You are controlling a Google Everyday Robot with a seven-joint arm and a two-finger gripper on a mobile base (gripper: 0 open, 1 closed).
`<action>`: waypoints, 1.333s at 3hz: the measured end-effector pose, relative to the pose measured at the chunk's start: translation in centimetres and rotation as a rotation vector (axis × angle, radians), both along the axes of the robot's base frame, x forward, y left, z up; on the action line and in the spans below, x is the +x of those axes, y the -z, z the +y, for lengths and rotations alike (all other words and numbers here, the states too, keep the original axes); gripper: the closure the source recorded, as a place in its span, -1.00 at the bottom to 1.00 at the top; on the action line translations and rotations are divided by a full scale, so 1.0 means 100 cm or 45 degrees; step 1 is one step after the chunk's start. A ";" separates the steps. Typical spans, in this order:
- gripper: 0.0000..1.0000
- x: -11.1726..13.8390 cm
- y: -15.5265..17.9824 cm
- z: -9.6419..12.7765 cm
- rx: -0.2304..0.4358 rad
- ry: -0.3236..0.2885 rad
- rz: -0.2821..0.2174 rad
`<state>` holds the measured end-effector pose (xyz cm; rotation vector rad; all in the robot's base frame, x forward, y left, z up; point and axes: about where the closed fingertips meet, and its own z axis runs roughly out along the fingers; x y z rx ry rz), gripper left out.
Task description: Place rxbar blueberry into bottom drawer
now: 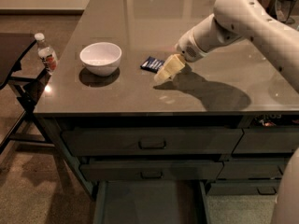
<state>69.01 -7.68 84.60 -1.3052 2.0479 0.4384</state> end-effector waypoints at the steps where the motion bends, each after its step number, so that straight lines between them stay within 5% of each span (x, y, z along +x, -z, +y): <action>1: -1.00 0.008 0.012 0.006 -0.064 0.143 0.023; 2: -1.00 0.008 0.017 0.008 -0.054 0.183 0.055; 3: -0.71 0.008 0.017 0.008 -0.055 0.179 0.053; 4: -0.22 0.008 0.017 0.008 -0.055 0.178 0.053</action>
Offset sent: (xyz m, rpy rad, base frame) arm 0.0075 0.0056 -0.0108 -0.0459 0.0156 -0.1012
